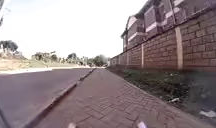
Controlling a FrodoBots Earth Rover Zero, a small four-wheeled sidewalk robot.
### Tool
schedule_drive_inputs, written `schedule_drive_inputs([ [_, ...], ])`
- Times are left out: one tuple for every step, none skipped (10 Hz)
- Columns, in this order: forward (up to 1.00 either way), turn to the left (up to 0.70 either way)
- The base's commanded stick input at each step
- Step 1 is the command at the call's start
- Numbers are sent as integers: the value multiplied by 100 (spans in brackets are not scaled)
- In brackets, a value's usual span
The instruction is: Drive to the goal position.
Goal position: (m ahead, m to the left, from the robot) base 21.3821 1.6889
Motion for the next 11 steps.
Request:
schedule_drive_inputs([
  [100,0],
  [100,0],
  [100,0],
  [100,2],
  [100,40],
  [100,25],
  [100,0],
  [100,0],
  [100,0],
  [100,0],
  [100,0],
])
